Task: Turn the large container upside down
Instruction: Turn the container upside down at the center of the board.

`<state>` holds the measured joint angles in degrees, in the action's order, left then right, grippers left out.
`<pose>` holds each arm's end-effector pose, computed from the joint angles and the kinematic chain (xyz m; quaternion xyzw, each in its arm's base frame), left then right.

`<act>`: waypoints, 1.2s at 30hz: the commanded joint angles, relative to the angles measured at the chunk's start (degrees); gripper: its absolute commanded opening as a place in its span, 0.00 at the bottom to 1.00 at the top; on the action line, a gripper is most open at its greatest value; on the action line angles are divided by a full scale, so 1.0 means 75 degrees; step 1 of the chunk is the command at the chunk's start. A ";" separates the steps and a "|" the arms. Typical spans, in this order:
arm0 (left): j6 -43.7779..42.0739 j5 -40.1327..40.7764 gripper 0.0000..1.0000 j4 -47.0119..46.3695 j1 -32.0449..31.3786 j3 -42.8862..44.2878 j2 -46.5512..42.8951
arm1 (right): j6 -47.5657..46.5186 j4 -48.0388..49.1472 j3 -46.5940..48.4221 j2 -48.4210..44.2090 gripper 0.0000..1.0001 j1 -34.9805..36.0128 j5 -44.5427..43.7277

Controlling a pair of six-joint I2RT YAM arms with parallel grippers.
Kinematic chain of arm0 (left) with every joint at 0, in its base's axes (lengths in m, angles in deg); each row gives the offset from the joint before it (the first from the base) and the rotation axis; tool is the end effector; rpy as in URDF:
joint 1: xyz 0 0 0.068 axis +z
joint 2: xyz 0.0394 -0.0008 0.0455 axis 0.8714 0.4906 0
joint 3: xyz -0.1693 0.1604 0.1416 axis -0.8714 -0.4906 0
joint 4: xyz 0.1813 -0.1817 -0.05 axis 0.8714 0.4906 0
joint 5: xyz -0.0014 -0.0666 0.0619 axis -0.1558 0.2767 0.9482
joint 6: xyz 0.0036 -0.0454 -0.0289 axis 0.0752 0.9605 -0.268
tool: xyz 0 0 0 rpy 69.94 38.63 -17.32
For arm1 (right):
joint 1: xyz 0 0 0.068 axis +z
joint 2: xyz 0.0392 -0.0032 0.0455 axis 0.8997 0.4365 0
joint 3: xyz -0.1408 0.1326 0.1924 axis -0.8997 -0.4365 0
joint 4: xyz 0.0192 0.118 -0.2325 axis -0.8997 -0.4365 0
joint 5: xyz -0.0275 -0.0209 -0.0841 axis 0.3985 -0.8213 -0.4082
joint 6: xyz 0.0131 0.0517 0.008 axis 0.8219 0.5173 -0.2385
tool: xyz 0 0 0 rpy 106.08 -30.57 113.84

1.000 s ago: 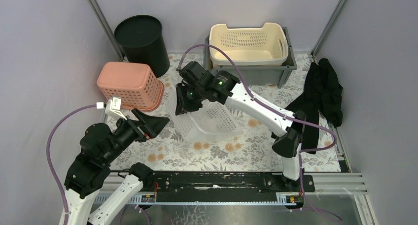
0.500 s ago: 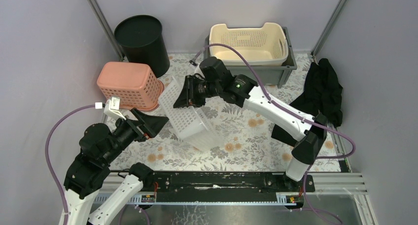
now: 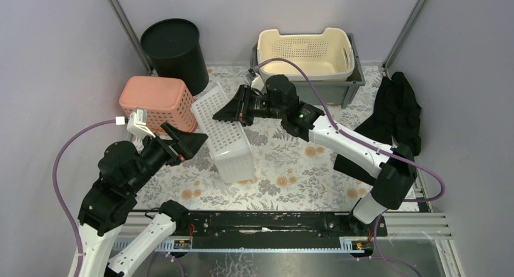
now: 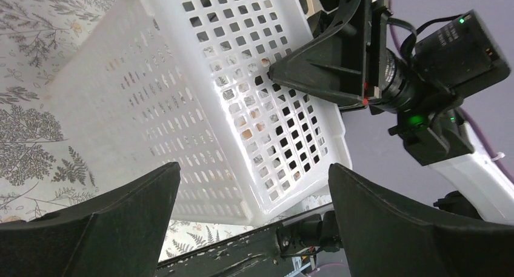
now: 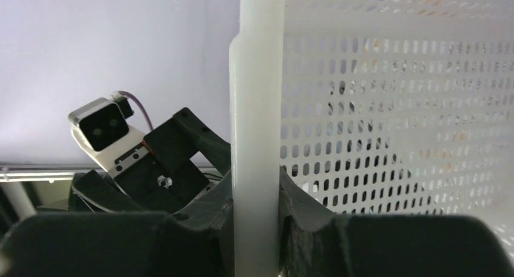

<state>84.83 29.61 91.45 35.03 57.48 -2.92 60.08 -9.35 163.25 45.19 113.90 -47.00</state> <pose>0.0559 -0.0287 0.4100 -0.1189 0.7708 -0.3791 0.4980 0.2361 0.3049 0.3905 -0.0540 0.7338 0.6494 0.1920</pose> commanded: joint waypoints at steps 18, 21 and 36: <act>0.0090 0.0064 1.00 -0.1616 0.0037 -0.0689 0.0540 | 0.1619 0.4050 -0.4026 -0.2121 0.10 -0.0668 -0.0601; 0.0130 -0.0032 1.00 -0.1760 0.0038 -0.0870 0.0564 | 0.1300 0.3491 -0.4267 -0.2494 0.24 -0.0712 -0.0697; 0.0372 -0.0412 1.00 -0.1993 0.0042 -0.1465 0.0534 | 0.0673 0.2200 -0.5887 -0.3915 0.64 -0.0927 -0.1137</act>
<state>87.10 27.95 80.50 35.03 47.53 1.60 66.81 7.91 121.98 19.24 107.69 -53.95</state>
